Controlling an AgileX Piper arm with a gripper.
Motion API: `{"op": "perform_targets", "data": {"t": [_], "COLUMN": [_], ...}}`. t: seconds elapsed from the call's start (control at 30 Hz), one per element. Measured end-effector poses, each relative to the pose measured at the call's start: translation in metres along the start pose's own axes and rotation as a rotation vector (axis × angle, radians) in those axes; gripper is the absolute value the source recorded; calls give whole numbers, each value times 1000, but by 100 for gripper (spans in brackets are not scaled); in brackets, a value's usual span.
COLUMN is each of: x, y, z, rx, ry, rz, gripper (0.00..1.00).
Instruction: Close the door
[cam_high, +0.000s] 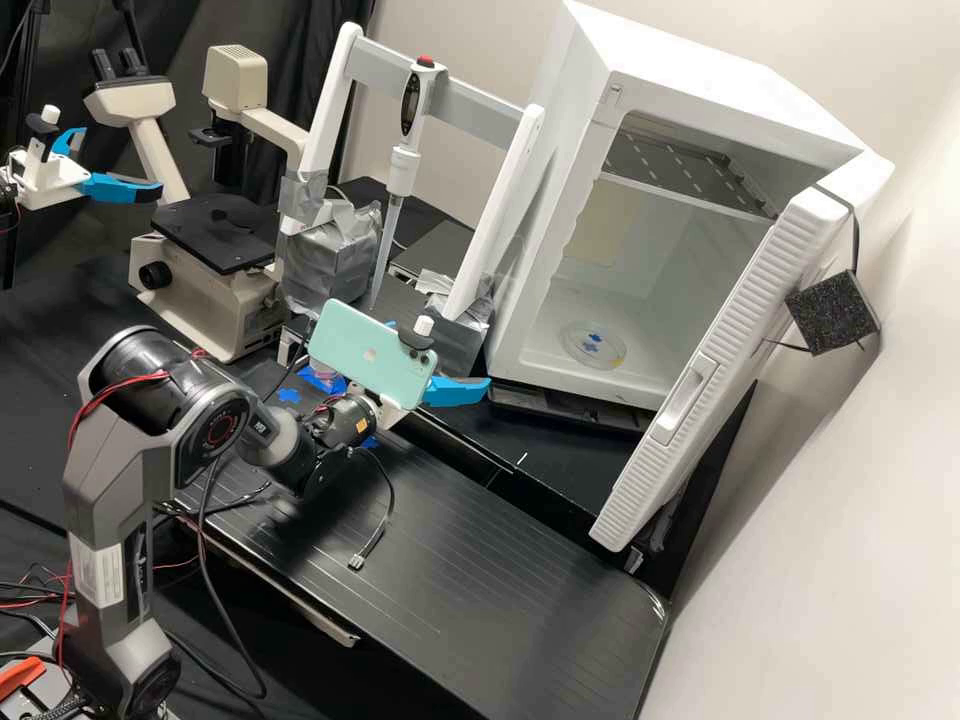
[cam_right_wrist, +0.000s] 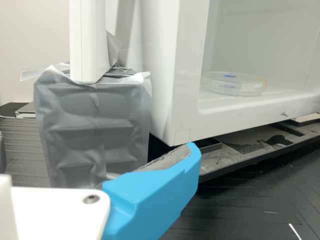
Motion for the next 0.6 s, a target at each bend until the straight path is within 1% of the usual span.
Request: {"op": "perform_targets", "data": {"t": [0.27,0.33,0.37,0.43,0.47,0.6], "x": [-2,-9,-18,-31,-42,-77], "y": [0,2,4,11,21,45], "z": [0,3,6,10,13,19], "rx": [0,-5,-9,2,22,75], "ry": [4,10,16,27,41,93], "rz": [4,12,13,40,82,194], "gripper": [100,100,100,100,100,100]}}
